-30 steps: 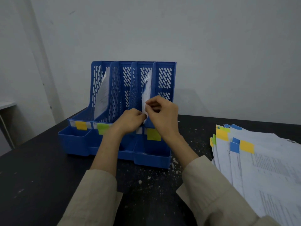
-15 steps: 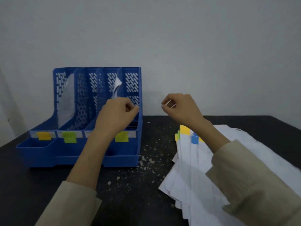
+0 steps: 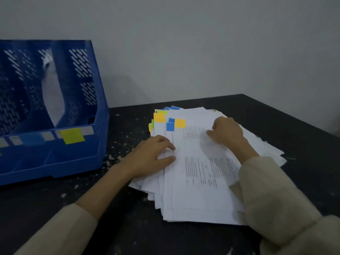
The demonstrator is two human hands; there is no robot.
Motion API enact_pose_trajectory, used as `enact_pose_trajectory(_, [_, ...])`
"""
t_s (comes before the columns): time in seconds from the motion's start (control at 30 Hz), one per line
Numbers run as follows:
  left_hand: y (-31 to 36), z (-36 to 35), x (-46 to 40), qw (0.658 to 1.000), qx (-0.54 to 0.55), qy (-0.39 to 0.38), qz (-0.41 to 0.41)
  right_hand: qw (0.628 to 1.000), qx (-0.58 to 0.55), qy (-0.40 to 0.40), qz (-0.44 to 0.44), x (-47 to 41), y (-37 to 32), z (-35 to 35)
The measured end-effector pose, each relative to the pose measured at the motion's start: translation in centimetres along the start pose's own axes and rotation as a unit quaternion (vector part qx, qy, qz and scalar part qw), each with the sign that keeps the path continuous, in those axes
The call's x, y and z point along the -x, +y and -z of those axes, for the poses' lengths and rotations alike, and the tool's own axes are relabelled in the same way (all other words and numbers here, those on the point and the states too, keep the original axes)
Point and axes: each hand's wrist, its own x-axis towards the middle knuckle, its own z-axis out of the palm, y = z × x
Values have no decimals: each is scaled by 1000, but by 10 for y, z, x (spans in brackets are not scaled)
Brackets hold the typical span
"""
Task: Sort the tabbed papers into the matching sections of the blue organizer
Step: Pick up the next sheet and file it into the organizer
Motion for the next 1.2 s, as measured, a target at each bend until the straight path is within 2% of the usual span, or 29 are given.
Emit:
enact_pose_trajectory(0.1, [4,-7,4,999,-2,-35,7,995,44,-21,-91,-6,20,-1])
enact_pose_trajectory(0.2, [6,-10,6,998,-31,-52,7,987,27,-42,-150,-12,30,-2])
enact_pose_trajectory(0.37, [3,-12,9,996,-46,-79,13,989,-57,-40,-129,-24,43,0])
enact_pose_trajectory(0.5, [-2,-15,9,995,-46,-92,19,984,-49,-29,-171,-24,50,3])
enact_pose_trajectory(0.57, [-3,-15,8,994,-47,-97,20,981,-83,-27,-173,-25,56,2])
enact_pose_trajectory(0.67, [-5,-17,8,993,-55,-101,17,969,-193,37,-150,-24,58,1])
enact_pose_trajectory(0.8, [-7,-18,8,992,-61,-106,15,948,-255,119,-145,-24,55,7])
enact_pose_trajectory(0.87, [-8,-19,7,993,-61,-105,13,943,-262,158,-129,-25,56,10])
enact_pose_trajectory(1.0, [-10,-20,7,994,-56,-96,11,936,-263,230,-42,-23,52,11])
enact_pose_trajectory(1.2, [-8,-15,4,997,11,-76,29,905,-264,330,44,-23,49,13])
